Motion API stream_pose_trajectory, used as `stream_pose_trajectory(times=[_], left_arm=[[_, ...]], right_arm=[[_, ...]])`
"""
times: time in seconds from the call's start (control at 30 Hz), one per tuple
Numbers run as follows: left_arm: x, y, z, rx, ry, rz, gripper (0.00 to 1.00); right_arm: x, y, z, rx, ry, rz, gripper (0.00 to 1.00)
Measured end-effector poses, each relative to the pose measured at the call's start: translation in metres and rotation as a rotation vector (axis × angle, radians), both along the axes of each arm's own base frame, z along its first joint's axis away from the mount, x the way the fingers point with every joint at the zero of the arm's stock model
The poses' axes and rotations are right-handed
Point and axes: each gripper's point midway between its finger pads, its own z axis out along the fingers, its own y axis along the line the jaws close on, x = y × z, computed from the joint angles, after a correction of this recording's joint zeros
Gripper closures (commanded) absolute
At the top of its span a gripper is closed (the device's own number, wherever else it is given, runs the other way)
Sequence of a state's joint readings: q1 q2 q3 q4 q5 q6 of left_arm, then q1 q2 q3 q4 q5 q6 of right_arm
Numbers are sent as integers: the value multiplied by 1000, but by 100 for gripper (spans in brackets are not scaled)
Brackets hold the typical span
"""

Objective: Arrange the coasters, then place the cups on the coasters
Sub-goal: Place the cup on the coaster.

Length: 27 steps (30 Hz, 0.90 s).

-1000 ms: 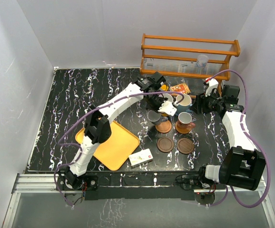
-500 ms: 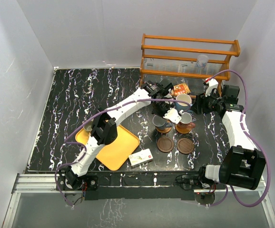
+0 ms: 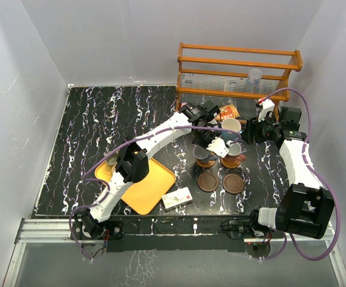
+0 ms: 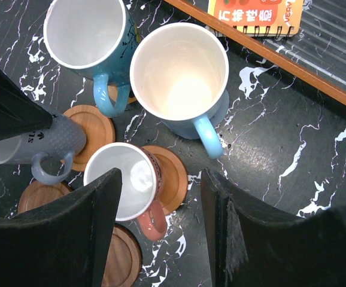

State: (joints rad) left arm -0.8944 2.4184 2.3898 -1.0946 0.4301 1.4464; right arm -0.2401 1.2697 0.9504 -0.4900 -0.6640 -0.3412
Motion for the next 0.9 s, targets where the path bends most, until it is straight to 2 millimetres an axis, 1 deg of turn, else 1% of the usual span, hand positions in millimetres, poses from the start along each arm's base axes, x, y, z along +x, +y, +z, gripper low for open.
stream_pose_trajectory(times=[0.17, 0.3, 0.73, 0.9], left_arm=[[0, -1, 0, -1, 0, 3, 77], [1, -5, 2, -15, -8, 7, 69], [15, -22, 10, -76, -38, 56, 53], [20, -27, 16, -103, -33, 114, 44]], right_arm=[[0, 0, 0, -1, 0, 0, 47], [0, 0, 0, -1, -1, 1, 47], [0, 0, 0, -1, -1, 1, 47], [0, 0, 0, -1, -1, 1, 47]])
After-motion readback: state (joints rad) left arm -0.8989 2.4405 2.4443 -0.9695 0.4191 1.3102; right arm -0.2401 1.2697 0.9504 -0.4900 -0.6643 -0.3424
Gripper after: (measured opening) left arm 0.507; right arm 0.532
